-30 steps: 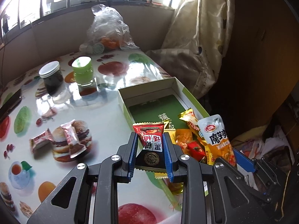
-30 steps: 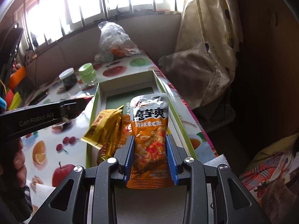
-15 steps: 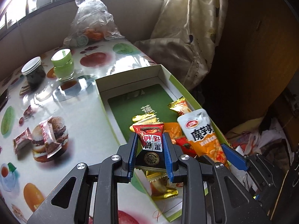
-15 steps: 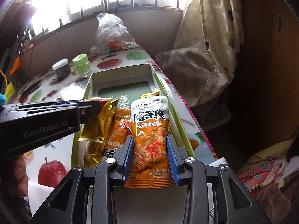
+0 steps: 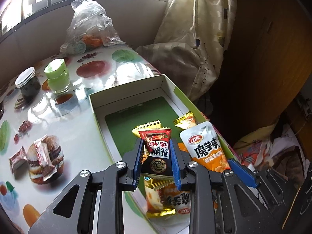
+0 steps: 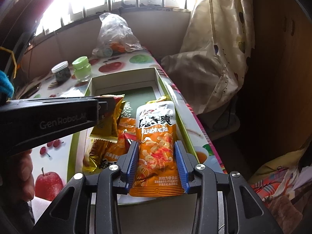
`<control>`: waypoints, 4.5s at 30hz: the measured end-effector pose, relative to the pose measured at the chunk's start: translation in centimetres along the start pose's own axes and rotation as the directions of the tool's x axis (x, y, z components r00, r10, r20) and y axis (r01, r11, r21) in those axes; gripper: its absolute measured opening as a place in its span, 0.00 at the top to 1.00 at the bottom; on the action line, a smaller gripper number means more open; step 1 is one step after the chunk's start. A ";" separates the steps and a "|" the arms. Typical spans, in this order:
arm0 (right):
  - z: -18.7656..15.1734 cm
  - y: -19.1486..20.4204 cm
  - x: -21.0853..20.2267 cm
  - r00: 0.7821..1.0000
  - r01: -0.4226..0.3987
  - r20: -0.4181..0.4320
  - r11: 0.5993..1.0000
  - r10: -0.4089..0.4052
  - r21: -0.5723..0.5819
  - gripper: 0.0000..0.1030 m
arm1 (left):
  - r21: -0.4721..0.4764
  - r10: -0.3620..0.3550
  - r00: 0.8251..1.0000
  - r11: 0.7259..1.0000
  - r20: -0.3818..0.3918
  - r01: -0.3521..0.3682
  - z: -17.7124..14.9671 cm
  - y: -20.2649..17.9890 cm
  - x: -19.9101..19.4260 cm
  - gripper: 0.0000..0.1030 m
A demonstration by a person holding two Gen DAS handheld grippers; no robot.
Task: Organize snacks
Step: 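Lower the orange pouch and red packet into the green box with both grippers, then open both grippers to release the snacks into the box, then move both open grippers back over the white-red wrapped bars on the table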
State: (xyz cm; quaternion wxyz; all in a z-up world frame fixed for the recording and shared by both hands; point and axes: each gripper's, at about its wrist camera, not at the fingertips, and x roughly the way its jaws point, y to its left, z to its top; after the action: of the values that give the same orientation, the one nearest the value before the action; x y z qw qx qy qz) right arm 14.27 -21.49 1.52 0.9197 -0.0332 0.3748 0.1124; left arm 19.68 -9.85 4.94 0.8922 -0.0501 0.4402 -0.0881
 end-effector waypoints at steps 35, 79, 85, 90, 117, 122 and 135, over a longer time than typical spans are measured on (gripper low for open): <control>-0.7 0.0 -2.0 0.999 0.025 0.033 0.999 -0.026 0.025 0.52 | 0.009 -0.027 0.999 1.000 0.030 0.026 -0.1 -0.3 -3.0 0.51; -0.6 4.9 -6.0 0.991 -0.101 0.091 0.995 0.098 0.027 0.52 | -0.115 0.118 0.985 0.988 0.125 -0.104 -7.0 6.2 -11.7 0.51; 0.2 6.5 -6.2 0.988 -0.117 0.102 0.993 0.116 0.001 0.52 | -0.128 0.115 0.985 0.987 0.130 -0.098 -7.3 7.6 -12.2 0.51; 0.8 7.8 -5.9 0.985 -0.135 0.105 0.991 0.137 -0.022 0.52 | -0.148 0.142 0.982 0.981 0.124 -0.123 -7.6 9.0 -12.3 0.51; 3.7 13.9 -0.7 0.975 -0.216 0.018 0.969 0.220 -0.119 0.52 | -0.241 0.226 0.971 0.950 0.083 -0.201 -7.9 17.8 -11.7 0.51; 3.9 15.0 0.4 0.973 -0.229 -0.008 0.963 0.231 -0.142 0.52 | -0.254 0.232 0.971 0.944 0.065 -0.209 -8.1 19.2 -11.2 0.51; 4.3 17.2 3.1 0.970 -0.243 -0.060 0.954 0.236 -0.176 0.52 | -0.255 0.236 0.971 0.941 0.025 -0.222 -7.8 22.0 -9.3 0.51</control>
State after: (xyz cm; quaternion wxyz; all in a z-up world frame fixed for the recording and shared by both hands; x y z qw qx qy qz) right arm 15.36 -3.62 2.83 0.8851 -0.0735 0.3816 0.2563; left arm 10.44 13.47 3.81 0.8947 -0.1130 0.4257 0.0739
